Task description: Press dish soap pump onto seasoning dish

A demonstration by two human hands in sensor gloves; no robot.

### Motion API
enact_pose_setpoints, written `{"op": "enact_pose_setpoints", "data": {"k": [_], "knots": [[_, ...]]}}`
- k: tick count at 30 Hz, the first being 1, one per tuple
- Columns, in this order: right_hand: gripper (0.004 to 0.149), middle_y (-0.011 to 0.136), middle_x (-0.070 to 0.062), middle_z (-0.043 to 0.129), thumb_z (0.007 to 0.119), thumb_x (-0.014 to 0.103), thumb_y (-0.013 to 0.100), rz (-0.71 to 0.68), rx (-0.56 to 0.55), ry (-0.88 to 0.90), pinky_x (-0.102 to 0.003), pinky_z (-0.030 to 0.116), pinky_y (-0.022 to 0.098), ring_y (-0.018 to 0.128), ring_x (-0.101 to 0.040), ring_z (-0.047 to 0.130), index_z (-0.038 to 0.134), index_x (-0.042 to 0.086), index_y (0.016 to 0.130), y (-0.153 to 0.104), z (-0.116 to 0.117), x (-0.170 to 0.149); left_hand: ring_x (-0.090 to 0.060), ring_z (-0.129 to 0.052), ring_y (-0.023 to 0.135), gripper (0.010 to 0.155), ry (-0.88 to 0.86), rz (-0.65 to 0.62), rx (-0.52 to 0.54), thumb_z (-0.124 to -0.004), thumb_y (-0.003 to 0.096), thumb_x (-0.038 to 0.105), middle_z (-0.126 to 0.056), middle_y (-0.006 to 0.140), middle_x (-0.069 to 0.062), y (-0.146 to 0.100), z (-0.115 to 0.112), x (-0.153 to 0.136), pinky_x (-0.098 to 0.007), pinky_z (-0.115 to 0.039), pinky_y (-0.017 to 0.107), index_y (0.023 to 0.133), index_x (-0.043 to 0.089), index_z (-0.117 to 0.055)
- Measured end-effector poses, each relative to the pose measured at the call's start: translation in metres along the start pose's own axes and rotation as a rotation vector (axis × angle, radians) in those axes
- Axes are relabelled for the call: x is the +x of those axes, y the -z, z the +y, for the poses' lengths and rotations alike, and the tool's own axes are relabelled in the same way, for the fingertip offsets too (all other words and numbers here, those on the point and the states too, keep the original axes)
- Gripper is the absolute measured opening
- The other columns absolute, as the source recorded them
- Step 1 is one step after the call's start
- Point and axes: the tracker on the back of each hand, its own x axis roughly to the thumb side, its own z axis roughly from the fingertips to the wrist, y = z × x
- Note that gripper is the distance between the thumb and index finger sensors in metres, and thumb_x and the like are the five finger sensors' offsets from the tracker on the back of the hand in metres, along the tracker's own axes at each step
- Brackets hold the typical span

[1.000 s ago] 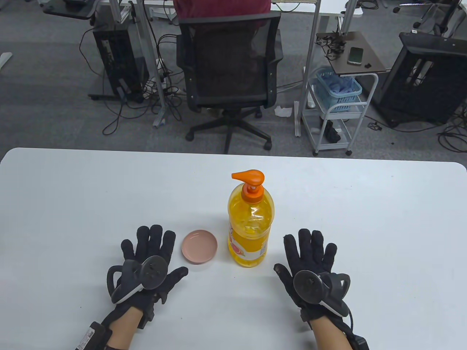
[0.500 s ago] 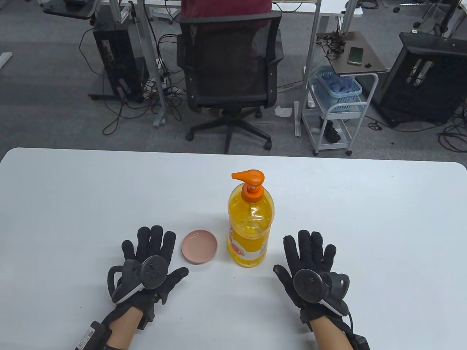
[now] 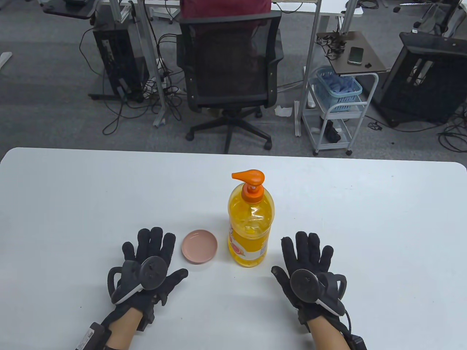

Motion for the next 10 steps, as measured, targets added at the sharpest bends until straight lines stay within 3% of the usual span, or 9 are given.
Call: {"op": "enact_pose_setpoints", "data": {"k": [10], "knots": [[0.079,0.116,-0.023,0.014,0.07,0.052,0.057,0.009,0.011,0.002,-0.07,0.007,0.062,0.099,-0.045,0.001,0.032,0.016,0.116,-0.0009,-0.0006,-0.0003,-0.037,0.0,0.11,0.093,0.0,0.023,-0.047,-0.058,0.0387,0.075,-0.001,0.119,-0.004,0.0041,-0.0091,-0.0041,-0.072,-0.007,0.069,0.11,0.033,-0.016]]}}
